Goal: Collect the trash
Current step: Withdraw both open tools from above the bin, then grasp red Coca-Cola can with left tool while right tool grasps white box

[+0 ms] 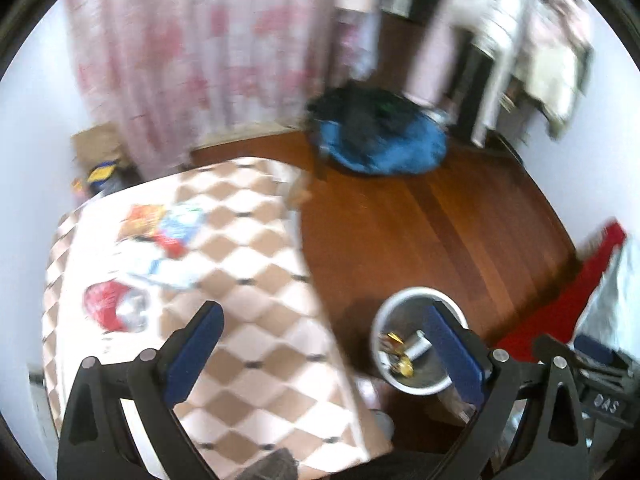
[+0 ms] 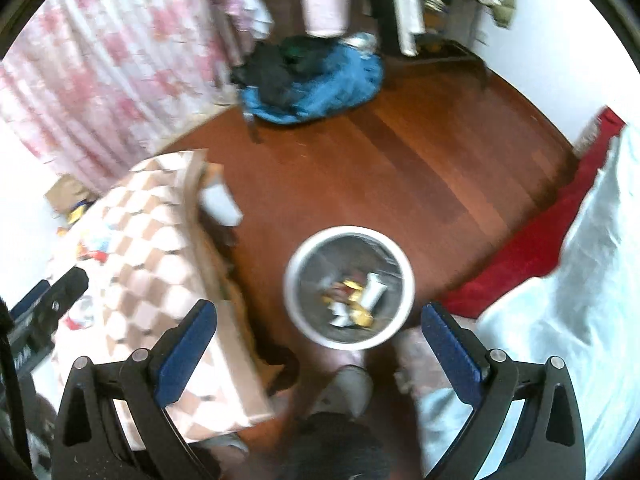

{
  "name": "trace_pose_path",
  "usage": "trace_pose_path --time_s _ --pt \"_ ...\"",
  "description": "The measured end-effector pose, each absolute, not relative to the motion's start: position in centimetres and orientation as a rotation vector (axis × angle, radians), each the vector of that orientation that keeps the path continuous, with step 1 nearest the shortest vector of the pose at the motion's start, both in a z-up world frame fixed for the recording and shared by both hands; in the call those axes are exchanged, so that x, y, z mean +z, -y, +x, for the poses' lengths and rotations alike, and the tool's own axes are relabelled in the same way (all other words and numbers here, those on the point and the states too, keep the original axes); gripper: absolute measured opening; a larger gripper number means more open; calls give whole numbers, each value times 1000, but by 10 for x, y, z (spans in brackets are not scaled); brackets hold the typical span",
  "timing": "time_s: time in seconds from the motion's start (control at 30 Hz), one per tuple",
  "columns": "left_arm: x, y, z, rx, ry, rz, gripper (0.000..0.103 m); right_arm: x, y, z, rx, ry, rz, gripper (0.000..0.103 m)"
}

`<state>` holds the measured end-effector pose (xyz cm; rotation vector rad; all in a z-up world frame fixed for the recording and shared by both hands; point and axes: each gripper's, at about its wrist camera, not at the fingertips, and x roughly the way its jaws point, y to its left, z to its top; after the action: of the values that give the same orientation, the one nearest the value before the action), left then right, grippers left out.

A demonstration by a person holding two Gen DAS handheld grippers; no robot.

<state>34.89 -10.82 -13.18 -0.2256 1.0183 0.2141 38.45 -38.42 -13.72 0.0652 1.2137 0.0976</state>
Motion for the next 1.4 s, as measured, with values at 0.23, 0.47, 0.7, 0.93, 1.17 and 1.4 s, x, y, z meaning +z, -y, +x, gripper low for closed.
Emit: trace_pose_path --time_s 0.23,0.47,0.7,0.93,1.17,1.4 --pt "-170 -62 287 520 -1060 -447 102 -163 243 382 307 -1251 14 103" --pt "-258 -170 235 630 -1101 -810 101 -238 100 397 510 -1344 -9 103" --pt "-326 -194 249 526 -1086 -1133 100 -269 7 421 618 -1346 -208 77" --pt "-326 -201 268 521 -1007 -1175 44 -292 -35 439 685 -1365 -331 77" --pt "-296 -199 273 550 -1062 -853 44 -300 -62 439 742 -1356 -405 77" --pt "-277 -220 257 647 -1117 -603 44 -314 -114 423 810 -1317 -597 77"
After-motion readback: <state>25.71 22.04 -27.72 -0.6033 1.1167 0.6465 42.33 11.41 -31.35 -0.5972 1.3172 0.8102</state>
